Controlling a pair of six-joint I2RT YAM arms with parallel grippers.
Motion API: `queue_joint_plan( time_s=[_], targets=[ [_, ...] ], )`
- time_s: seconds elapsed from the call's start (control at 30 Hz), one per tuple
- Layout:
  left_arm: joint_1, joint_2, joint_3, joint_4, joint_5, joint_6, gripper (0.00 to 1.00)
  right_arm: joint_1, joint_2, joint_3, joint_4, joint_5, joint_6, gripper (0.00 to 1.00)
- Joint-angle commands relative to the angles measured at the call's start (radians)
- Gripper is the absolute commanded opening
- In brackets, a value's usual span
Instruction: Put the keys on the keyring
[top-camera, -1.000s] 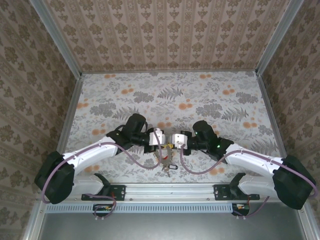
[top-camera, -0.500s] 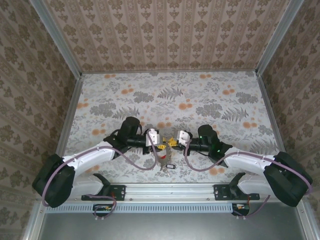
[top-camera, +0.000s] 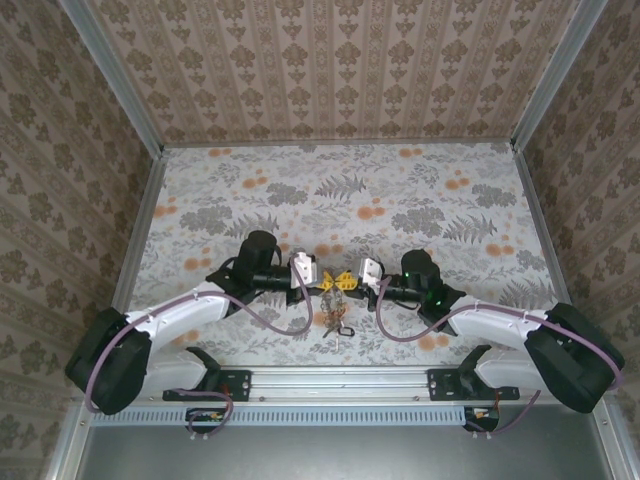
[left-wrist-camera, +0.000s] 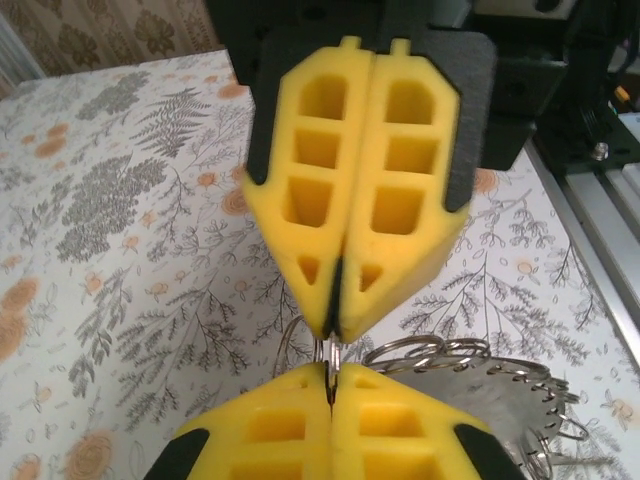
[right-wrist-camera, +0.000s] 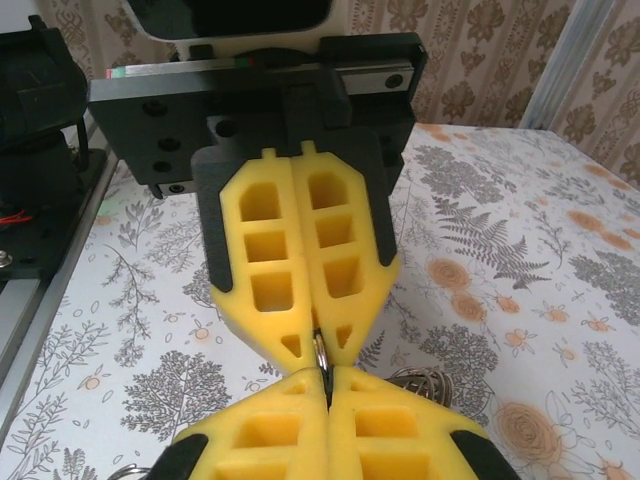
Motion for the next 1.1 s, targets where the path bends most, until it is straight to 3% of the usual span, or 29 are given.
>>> queue_joint_plan(
  time_s=[0.0,0.1,0.13,0.2,0.47,0.93,1.07],
  targets=[
    [0.001,-0.001,0.015,-0.008,0.035,0.01,0.0,-0.006,-0.014,-0.013,0.02,-0.01,-0.015,0.0],
    [0.0,-0.028,0.017,-0.07,-0.01,0.044,0.0,-0.029,-0.054,-0.01,-0.076,0.01,-0.068,0.02],
    [0.001,-0.037,0.022,-0.103,-0.024,0.063,0.0,-0.032,-0.075,0.0,-0.143,0.008,-0.106,0.12],
    [0.002,-0.05,0.04,-0.167,-0.039,0.093,0.0,-0.033,-0.108,0.029,-0.269,-0.004,-0.187,0.2],
    [-0.009,-0.017,0.112,-0.284,-0.054,0.125,0.0,-0.006,-0.098,0.134,-0.479,0.041,-0.303,0.29],
    [-0.034,0.019,0.137,-0.29,-0.06,0.091,0.0,0.053,0.0,0.23,-0.545,0.101,-0.334,0.26],
    [-0.036,0.023,0.139,-0.289,-0.058,0.091,0.0,0.054,0.007,0.226,-0.525,0.109,-0.313,0.07]
  ],
)
